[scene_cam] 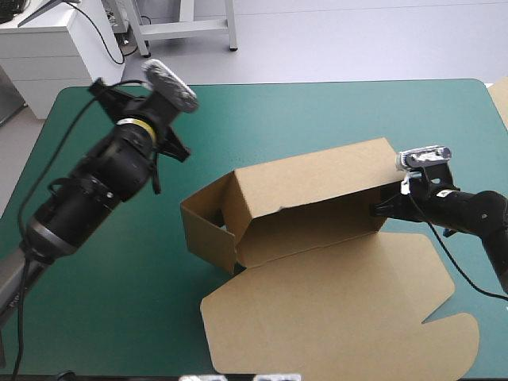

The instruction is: Fold the box

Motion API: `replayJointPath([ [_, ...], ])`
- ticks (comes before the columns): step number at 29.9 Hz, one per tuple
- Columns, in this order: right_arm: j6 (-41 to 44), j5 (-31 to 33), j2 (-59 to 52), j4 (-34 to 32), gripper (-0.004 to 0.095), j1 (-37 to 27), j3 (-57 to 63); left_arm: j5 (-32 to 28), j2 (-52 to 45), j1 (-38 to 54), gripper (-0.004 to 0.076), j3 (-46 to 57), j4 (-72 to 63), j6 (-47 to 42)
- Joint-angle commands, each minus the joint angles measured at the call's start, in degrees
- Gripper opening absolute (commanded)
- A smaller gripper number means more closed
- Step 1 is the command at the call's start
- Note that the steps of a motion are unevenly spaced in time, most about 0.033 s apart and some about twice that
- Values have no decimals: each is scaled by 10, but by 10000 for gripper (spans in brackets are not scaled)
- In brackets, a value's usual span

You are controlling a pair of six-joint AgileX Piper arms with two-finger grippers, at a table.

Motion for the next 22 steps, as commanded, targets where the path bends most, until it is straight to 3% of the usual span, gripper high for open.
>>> replayJointPath([
  [1,126,64,-12,-58,2,54,-63,-22,-29,109,0,-13,-86,6],
  [5,212,146,12,-117,2,100,-145,-5,-27,244,0,-13,-208,6],
  [12,265,257,77,-165,1,149,-252,64,-14,407,0,-13,-408,80],
  [16,275,313,124,-203,1,152,-267,104,-8,441,0,-13,-448,84],
  [22,275,305,181,-246,1,152,-267,132,-5,441,-8,-13,-478,84],
])
